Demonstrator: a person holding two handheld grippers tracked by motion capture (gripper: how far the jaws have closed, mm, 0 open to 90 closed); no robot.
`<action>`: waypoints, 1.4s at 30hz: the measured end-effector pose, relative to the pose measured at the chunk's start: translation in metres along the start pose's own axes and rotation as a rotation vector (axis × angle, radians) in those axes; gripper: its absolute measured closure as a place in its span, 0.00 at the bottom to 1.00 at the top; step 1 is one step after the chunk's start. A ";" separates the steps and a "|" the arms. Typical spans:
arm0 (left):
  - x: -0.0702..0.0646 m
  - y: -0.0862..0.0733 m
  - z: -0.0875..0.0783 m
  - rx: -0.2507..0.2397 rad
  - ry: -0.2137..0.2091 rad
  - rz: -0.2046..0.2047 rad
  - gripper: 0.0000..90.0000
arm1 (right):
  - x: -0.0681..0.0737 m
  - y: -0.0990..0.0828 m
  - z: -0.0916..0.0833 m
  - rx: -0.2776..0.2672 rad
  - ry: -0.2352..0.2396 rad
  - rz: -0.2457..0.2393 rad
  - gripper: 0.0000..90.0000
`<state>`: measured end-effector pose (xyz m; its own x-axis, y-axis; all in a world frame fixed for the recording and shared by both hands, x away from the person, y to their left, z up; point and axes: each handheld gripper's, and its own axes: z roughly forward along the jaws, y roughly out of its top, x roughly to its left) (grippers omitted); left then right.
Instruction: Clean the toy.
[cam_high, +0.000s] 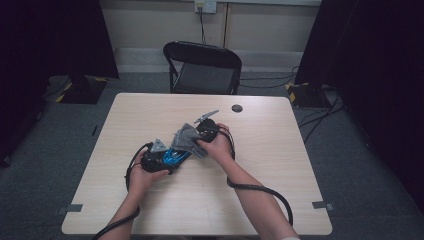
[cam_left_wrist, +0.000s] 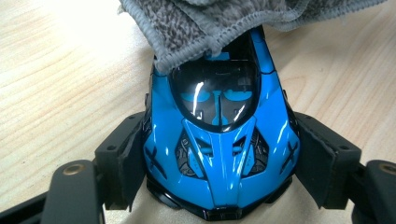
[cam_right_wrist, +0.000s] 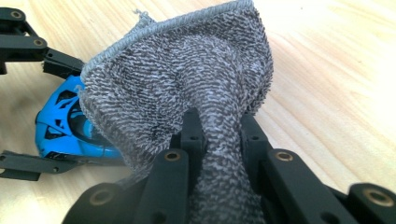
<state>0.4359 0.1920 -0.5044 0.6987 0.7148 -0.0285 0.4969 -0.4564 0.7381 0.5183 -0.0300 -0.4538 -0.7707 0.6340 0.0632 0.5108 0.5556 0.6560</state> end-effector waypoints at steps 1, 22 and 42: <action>0.000 0.000 0.000 0.000 0.000 0.000 0.28 | -0.001 0.000 0.000 -0.003 -0.003 0.003 0.85; 0.000 0.000 0.000 0.000 0.000 0.000 0.28 | -0.015 -0.001 -0.003 -0.012 -0.037 0.045 0.85; 0.000 0.000 0.000 0.000 0.001 0.000 0.28 | -0.029 -0.005 -0.005 -0.019 -0.066 0.074 0.85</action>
<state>0.4360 0.1920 -0.5044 0.6985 0.7151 -0.0280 0.4968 -0.4564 0.7382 0.5361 -0.0541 -0.4553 -0.7038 0.7077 0.0626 0.5579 0.4959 0.6654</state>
